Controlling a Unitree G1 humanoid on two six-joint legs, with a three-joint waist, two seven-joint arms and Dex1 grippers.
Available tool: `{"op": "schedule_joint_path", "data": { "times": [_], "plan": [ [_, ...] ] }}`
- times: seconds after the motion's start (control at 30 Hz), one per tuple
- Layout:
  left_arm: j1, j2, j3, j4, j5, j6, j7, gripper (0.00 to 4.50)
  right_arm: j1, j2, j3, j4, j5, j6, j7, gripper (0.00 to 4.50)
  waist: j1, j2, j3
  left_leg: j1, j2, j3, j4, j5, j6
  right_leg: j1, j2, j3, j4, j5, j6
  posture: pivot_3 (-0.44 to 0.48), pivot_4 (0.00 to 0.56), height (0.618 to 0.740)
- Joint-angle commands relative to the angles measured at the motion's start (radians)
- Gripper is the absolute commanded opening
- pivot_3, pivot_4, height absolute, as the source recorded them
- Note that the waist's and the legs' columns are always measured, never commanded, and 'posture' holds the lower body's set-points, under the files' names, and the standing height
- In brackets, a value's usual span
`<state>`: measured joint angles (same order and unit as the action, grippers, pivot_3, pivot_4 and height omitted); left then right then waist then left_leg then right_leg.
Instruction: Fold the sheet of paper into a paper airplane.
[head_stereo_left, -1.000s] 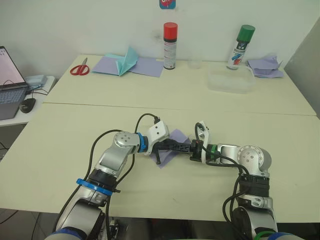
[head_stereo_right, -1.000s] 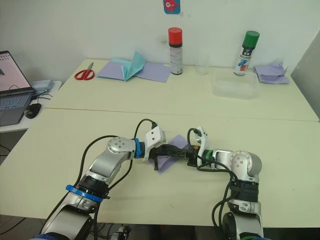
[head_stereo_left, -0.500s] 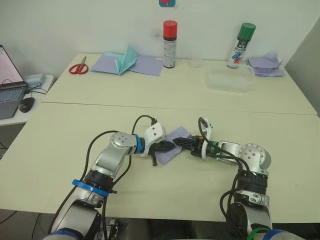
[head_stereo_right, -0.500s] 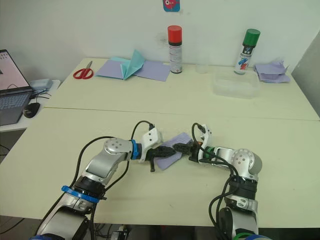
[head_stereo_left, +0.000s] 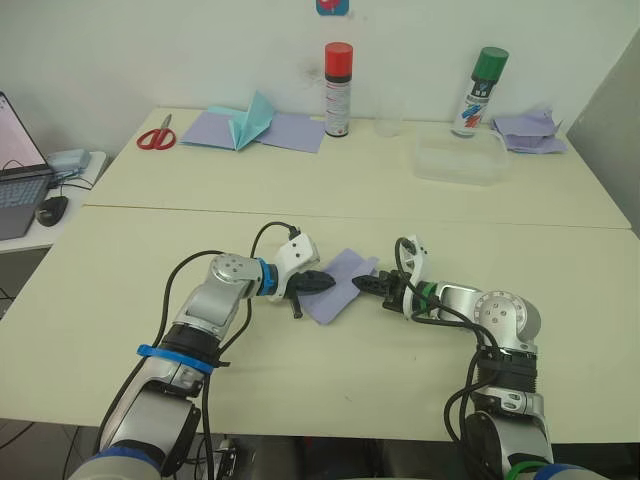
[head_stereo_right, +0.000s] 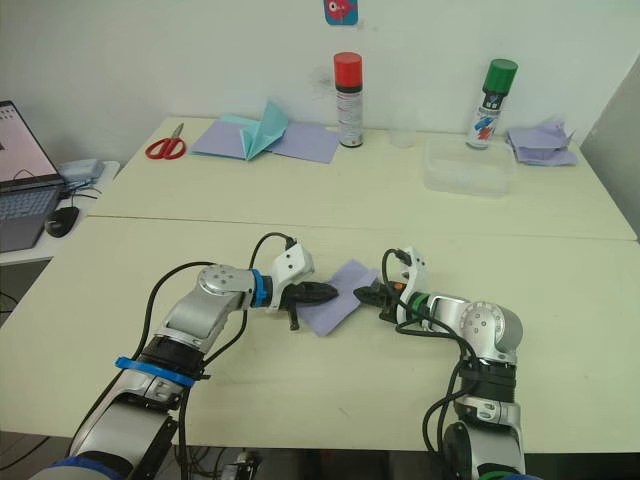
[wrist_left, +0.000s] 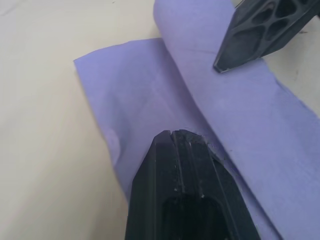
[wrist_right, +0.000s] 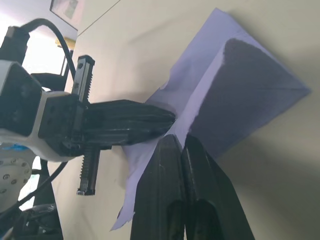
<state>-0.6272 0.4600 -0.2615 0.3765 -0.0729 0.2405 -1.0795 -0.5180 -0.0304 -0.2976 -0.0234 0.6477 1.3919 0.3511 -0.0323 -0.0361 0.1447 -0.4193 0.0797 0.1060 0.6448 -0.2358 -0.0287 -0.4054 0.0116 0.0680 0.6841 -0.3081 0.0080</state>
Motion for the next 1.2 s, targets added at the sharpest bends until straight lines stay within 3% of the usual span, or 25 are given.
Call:
{"op": "schedule_joint_path", "data": {
  "times": [0.03, 0.2, 0.43, 0.8, 1.2],
  "plan": [
    [-0.027, 0.007, 0.012, -0.018, -0.007, -0.023, -0.019, 0.00, -0.001, -0.054, 0.002, -0.034, 0.096, 0.081, 0.086, 0.02, 0.000, 0.000, 0.000, 0.000, 0.000, 0.000, 0.000, 0.000, 0.000, 0.000, 0.000, 0.000, 0.000, 0.000, 0.000, 0.000, 0.150, 0.740],
    [-0.013, 0.025, -0.004, -0.134, -0.043, 0.037, -0.097, 0.00, -0.016, -0.209, 0.066, -0.043, 0.199, 0.190, 0.230, 0.02, 0.001, 0.001, 0.001, -0.002, 0.000, 0.000, 0.000, 0.000, 0.000, -0.001, 0.000, 0.000, -0.002, 0.000, 0.000, 0.000, 0.150, 0.740],
    [0.031, 0.059, -0.028, -0.263, -0.061, 0.108, -0.153, 0.00, -0.048, -0.313, 0.168, 0.055, 0.174, 0.104, 0.328, 0.02, -0.002, 0.001, 0.001, -0.002, 0.000, 0.000, 0.000, 0.000, 0.000, -0.001, 0.002, 0.001, -0.002, 0.000, 0.000, 0.000, 0.150, 0.740],
    [0.087, 0.048, -0.081, -0.312, -0.021, 0.081, -0.111, 0.00, -0.064, -0.472, 0.342, 0.107, 0.182, 0.041, 0.565, 0.02, 0.003, 0.001, 0.001, -0.004, 0.000, -0.002, 0.001, 0.000, 0.000, -0.001, 0.002, 0.002, -0.002, 0.000, 0.000, 0.000, 0.150, 0.740],
    [0.111, 0.061, -0.131, -0.319, 0.009, 0.065, -0.122, 0.00, -0.104, -0.518, 0.433, 0.158, 0.132, -0.046, 0.661, 0.02, 0.003, 0.001, 0.001, -0.004, 0.000, -0.004, 0.001, 0.000, 0.000, -0.001, 0.003, 0.002, -0.001, 0.000, 0.000, 0.000, 0.150, 0.740]
  ]
}}
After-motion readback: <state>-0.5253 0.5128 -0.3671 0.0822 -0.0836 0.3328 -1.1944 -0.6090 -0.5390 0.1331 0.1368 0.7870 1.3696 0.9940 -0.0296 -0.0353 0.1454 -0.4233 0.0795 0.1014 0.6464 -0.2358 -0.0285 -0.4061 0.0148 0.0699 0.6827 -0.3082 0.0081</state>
